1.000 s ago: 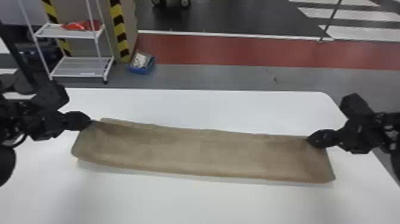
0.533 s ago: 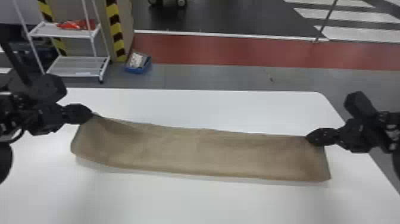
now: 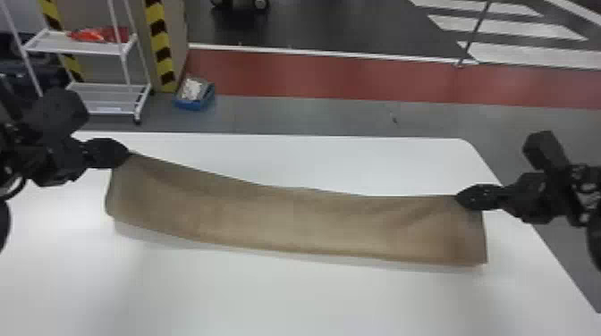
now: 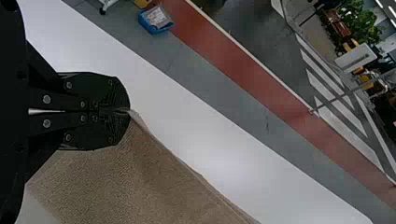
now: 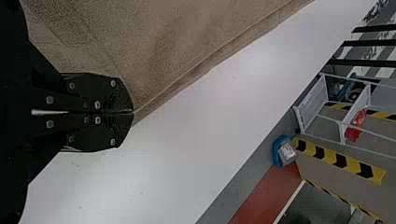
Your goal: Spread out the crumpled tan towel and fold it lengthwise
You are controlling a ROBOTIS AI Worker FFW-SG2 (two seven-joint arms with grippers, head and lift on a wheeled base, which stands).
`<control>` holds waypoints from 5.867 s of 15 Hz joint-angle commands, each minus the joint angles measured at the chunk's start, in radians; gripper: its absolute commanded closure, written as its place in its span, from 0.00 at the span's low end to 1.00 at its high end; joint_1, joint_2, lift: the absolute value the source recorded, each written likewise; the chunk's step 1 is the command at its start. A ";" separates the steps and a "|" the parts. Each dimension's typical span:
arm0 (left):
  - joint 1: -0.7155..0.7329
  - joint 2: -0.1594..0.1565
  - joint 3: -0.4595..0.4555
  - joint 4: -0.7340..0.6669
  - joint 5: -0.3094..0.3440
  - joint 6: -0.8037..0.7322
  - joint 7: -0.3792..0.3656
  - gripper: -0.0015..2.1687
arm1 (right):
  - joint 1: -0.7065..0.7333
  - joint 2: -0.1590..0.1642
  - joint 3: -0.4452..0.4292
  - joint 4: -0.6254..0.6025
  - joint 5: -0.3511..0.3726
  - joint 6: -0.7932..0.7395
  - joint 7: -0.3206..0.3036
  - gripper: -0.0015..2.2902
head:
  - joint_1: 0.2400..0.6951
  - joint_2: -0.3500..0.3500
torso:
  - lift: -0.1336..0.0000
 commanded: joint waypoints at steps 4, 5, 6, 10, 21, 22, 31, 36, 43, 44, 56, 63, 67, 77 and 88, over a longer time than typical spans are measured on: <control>-0.028 -0.019 -0.027 0.041 -0.002 0.001 0.032 0.76 | 0.011 0.016 -0.008 -0.020 -0.010 0.015 0.001 0.96 | 1.00 0.30 | 0.10; -0.028 -0.018 -0.020 0.041 0.006 0.001 0.033 0.76 | 0.011 0.015 -0.008 -0.029 -0.018 0.021 0.004 0.96 | 1.00 0.30 | 0.10; -0.028 -0.019 -0.018 0.038 0.006 0.001 0.035 0.76 | 0.011 0.013 -0.014 -0.031 -0.020 0.021 0.004 0.96 | 1.00 0.30 | 0.10; -0.051 -0.030 -0.046 0.060 0.000 0.001 0.050 0.76 | 0.024 0.015 -0.037 -0.021 -0.006 0.009 0.000 0.96 | 1.00 0.29 | 0.10; -0.179 -0.054 -0.095 0.280 -0.022 -0.017 0.170 0.76 | -0.020 0.032 -0.036 0.075 0.039 -0.040 -0.028 0.96 | 1.00 0.25 | 0.10; -0.189 -0.054 -0.101 0.305 -0.022 -0.020 0.184 0.76 | -0.025 0.033 -0.034 0.086 0.043 -0.049 -0.029 0.96 | 1.00 0.26 | 0.10; -0.225 -0.056 -0.168 0.402 -0.040 -0.035 0.259 0.76 | -0.065 0.056 -0.027 0.141 0.082 -0.083 -0.042 0.96 | 1.00 0.27 | 0.10; -0.225 -0.048 -0.141 0.400 -0.043 -0.035 0.248 0.76 | -0.068 0.039 -0.067 0.153 0.071 -0.077 -0.043 0.96 | 1.00 0.26 | 0.10; -0.234 -0.053 -0.150 0.406 -0.054 -0.035 0.260 0.76 | -0.083 0.044 -0.045 0.172 0.088 -0.065 -0.046 0.96 | 1.00 0.25 | 0.10; -0.234 -0.053 -0.150 0.406 -0.054 -0.035 0.262 0.76 | -0.083 0.044 -0.042 0.172 0.089 -0.065 -0.048 0.96 | 1.00 0.26 | 0.10; -0.151 -0.064 -0.194 0.397 -0.037 -0.091 0.511 0.00 | -0.103 0.067 -0.016 0.190 0.105 0.049 -0.152 0.00 | 1.00 0.25 | 0.10; -0.117 -0.064 -0.175 0.326 -0.027 -0.084 0.451 0.02 | -0.072 0.073 -0.064 0.135 0.019 0.107 -0.154 0.03 | 1.00 0.22 | 0.10; -0.014 -0.045 -0.093 0.153 0.027 -0.091 0.334 0.04 | -0.035 0.067 -0.094 0.104 -0.012 0.107 -0.152 0.03 | 1.00 0.21 | 0.10; 0.165 0.151 -0.102 0.079 -0.189 -0.677 0.227 0.12 | -0.020 0.059 -0.116 0.104 -0.030 0.101 -0.152 0.03 | 1.00 0.17 | 0.10; -0.007 0.142 -0.227 0.310 -0.385 -0.667 0.328 0.26 | -0.003 0.053 -0.143 0.104 -0.043 0.095 -0.152 0.03 | 1.00 0.15 | 0.10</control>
